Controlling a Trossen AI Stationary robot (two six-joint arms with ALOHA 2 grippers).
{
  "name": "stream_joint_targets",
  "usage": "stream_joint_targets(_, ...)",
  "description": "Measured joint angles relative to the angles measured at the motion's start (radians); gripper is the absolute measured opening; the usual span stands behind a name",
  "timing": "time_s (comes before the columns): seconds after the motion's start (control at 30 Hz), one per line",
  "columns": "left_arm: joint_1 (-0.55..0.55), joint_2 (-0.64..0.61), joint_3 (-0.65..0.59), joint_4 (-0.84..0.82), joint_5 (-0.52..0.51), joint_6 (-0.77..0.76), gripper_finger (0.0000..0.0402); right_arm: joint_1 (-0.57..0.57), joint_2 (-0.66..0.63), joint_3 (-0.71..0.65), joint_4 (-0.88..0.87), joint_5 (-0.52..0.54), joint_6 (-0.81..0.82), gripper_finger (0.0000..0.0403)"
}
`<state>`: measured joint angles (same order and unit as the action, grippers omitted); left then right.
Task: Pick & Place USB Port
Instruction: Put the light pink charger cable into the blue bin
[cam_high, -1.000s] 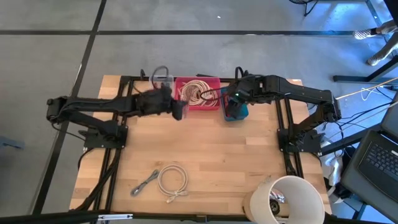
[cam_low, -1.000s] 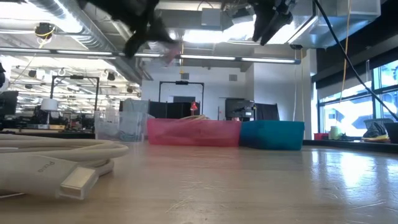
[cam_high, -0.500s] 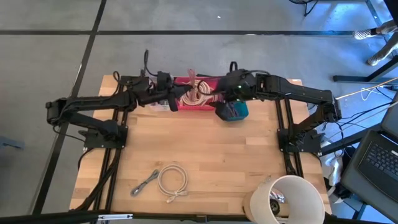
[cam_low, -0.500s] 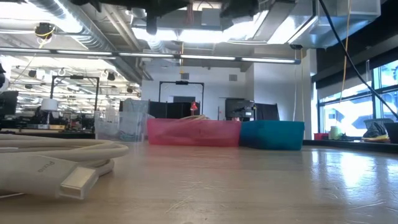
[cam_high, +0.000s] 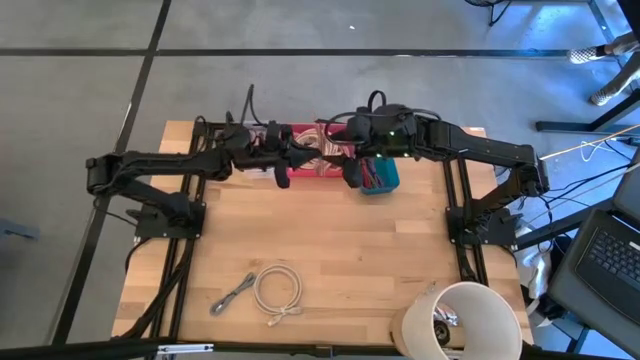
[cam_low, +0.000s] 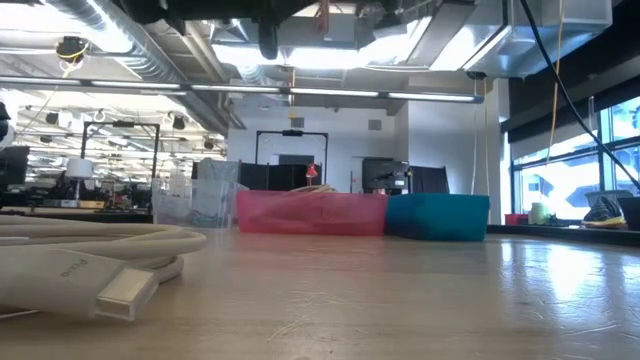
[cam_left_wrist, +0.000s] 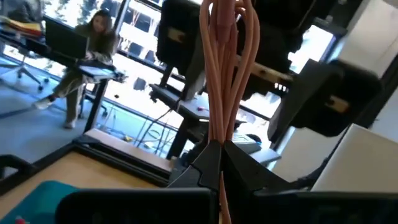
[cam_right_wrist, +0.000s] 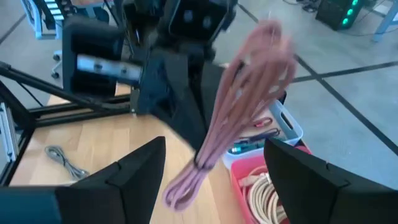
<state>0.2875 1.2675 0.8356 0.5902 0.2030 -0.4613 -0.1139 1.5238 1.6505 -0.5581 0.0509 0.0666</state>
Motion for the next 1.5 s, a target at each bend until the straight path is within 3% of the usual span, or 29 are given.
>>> stream_joint_targets(0.13,-0.013,0.044,0.0,0.094,0.008,-0.007,0.0002,0.0,0.0,0.0,0.018,0.0,0.0,0.0269)
stream_joint_targets(0.27,-0.013,0.077,0.0,0.143,0.026,-0.028,0.0002,-0.007,0.0,0.0,0.016,0.0,0.0,0.0233)
stream_joint_targets(0.37,-0.013,0.093,0.0,0.147,0.036,-0.042,0.0002,-0.008,0.0,0.0,0.016,0.0,0.0,0.0177)
stream_joint_targets(0.57,-0.013,0.095,0.0,0.142,0.052,-0.049,0.0002,-0.007,0.0,0.0,0.009,-0.003,-0.018,0.0024)
stream_joint_targets(0.7,-0.011,0.095,0.0,0.141,0.046,-0.05,0.0002,-0.007,0.0,0.0,0.007,-0.003,-0.022,0.0019)
stream_joint_targets(0.9,-0.011,0.095,0.0,0.083,-0.05,-0.061,0.0017,-0.015,0.0,0.009,-0.058,0.05,-0.026,0.0015)
stream_joint_targets(1.0,-0.011,0.093,0.0,0.033,-0.069,-0.083,0.0054,-0.019,-0.001,0.051,-0.168,0.147,-0.036,0.0015)
stream_joint_targets(1.1,-0.011,0.09,0.0,-0.046,-0.111,-0.094,0.0099,-0.023,-0.001,0.121,-0.332,0.311,-0.037,0.0015)
stream_joint_targets(1.2,-0.011,0.089,0.0,-0.145,-0.17,-0.093,0.0141,-0.048,-0.002,0.192,-0.476,0.398,0.058,0.0015)
stream_joint_targets(1.33,-0.011,0.086,0.0,-0.276,-0.246,-0.064,0.0185,-0.132,-0.003,0.269,-0.658,0.352,0.233,0.0015)
stream_joint_targets(1.5,-0.011,0.086,0.0,-0.329,-0.249,-0.052,0.0211,-0.295,-0.003,0.271,-0.789,0.141,0.462,0.0015)
